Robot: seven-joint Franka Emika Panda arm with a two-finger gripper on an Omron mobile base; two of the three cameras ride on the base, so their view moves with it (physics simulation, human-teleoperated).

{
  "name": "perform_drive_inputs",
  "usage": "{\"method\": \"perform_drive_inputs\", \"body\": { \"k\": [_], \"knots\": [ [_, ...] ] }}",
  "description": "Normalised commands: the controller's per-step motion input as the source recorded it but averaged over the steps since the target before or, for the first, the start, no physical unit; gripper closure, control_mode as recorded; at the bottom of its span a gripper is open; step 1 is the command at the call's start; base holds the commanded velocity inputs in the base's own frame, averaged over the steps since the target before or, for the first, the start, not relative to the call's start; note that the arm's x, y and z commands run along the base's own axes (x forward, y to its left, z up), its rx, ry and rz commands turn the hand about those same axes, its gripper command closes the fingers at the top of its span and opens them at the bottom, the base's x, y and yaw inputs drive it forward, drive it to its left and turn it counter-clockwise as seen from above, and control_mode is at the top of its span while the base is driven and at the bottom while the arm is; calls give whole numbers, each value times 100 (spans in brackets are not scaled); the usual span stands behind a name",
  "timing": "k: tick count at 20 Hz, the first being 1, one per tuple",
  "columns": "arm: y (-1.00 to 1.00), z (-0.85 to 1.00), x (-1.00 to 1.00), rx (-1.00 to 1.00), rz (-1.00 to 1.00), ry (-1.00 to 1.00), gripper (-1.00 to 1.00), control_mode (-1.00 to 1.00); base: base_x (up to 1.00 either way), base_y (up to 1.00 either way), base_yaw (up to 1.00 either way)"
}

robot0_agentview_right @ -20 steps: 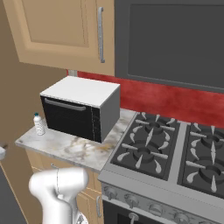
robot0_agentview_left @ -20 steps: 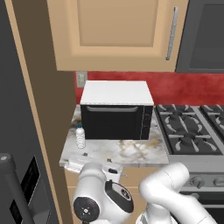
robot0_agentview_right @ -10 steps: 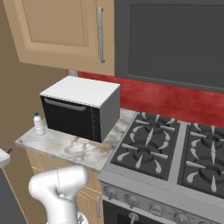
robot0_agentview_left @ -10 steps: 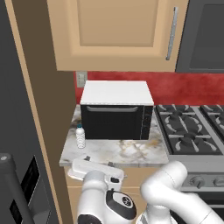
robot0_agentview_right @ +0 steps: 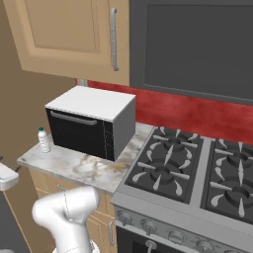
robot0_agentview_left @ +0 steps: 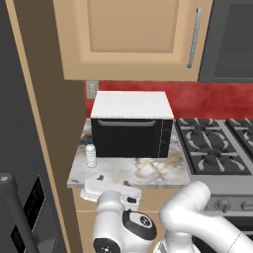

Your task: Take the bottled waters from the counter and place them in the freezer to freeze. Close the freezer door after placing the bottles.

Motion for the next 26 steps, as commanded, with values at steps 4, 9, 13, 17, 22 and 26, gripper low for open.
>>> {"method": "perform_drive_inputs", "body": {
  "k": [4,9,13,17,22,26],
  "knots": [
    [0,0,23,-8,7,4,-100,-100,0,0,0],
    [0,-2,22,-9,9,0,-100,-100,0,0,0],
    [0,-8,15,-10,9,0,-100,-100,0,0,0],
    [0,-2,6,-6,7,-3,-100,-100,0,0,0],
    [0,0,11,0,3,0,-100,-100,0,0,0],
    [0,-1,6,0,0,-1,-100,-100,0,0,0]
  ]
}}
